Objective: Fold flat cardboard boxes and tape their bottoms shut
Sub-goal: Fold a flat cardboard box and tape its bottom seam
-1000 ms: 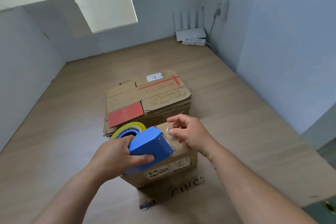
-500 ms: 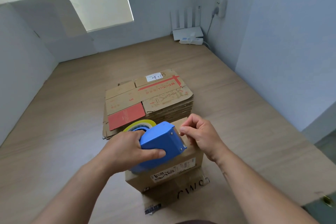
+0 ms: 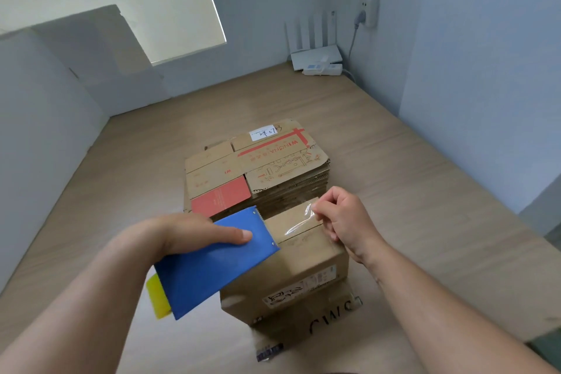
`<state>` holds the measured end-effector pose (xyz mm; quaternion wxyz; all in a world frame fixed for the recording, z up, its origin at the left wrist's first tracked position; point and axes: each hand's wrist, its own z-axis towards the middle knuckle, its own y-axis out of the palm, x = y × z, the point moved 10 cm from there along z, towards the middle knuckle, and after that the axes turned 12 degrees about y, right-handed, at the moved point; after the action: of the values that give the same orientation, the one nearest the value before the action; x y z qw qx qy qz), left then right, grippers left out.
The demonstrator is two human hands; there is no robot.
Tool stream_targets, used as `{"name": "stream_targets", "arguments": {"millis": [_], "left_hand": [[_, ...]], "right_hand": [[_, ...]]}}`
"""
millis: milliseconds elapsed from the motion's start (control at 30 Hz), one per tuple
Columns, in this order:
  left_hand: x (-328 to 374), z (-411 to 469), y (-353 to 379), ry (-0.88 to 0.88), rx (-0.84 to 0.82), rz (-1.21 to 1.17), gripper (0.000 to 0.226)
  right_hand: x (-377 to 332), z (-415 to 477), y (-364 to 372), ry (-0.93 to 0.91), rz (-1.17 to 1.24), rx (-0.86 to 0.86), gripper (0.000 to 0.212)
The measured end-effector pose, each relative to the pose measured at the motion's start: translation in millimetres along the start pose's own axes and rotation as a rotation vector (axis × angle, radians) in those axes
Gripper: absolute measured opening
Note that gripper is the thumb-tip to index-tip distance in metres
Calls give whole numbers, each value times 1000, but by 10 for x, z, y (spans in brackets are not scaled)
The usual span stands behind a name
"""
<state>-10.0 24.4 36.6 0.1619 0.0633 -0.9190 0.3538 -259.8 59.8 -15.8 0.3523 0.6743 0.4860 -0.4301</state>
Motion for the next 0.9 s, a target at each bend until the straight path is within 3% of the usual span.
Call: {"name": "stream_targets", "arguments": {"millis": [267, 500, 700, 833, 900], "left_hand": [[415, 379, 69, -85, -132, 204, 64], [516, 453, 76, -114, -181, 215, 66], [520, 472, 81, -115, -187, 213, 67], [537, 478, 95, -100, -188, 210, 63], [557, 480, 114, -87, -195, 213, 62]], "right_hand": [[236, -112, -437, 34, -122, 312, 27], [352, 43, -498, 83, -190, 302, 25], [664, 187, -492, 284, -97, 170, 32], [1060, 33, -799, 462, -433, 289, 42], [1006, -36, -919, 347, -495, 418, 39]]}}
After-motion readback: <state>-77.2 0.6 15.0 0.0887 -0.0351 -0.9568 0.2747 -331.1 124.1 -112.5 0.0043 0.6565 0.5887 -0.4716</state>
